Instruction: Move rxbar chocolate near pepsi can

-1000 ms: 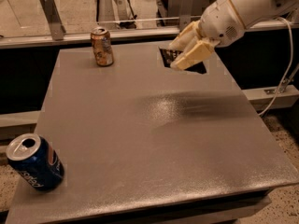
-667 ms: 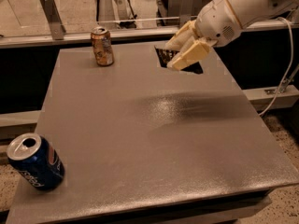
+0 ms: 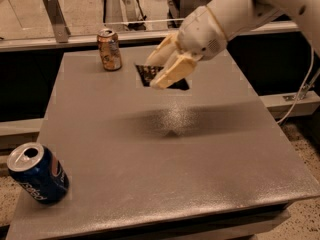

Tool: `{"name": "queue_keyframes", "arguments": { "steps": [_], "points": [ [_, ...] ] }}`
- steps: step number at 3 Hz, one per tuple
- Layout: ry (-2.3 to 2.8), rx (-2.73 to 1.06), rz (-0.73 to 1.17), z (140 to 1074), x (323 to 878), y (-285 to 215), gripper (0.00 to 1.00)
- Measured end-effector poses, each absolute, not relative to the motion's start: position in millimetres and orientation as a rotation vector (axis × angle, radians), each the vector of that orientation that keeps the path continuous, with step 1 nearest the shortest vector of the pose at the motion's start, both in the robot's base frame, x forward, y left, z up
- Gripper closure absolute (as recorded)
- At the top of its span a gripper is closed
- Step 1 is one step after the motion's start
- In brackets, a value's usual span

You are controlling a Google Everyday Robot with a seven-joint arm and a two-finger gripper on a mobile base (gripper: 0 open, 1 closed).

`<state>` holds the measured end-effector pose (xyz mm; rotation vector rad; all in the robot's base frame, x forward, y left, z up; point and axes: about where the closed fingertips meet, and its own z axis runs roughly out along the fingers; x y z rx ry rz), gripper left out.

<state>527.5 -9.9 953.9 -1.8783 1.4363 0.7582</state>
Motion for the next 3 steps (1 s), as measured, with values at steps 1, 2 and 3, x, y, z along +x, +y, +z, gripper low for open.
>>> {"name": "queue_keyframes", "arguments": {
  "steps": [1,2,3],
  "points": [
    [1.379,-1.942,0.832,937,496,33,1.0],
    [1.358,-2.007,0.897,908,467,67,1.0],
    [1.353,-2.057,0.94,887,447,84,1.0]
  ]
}}
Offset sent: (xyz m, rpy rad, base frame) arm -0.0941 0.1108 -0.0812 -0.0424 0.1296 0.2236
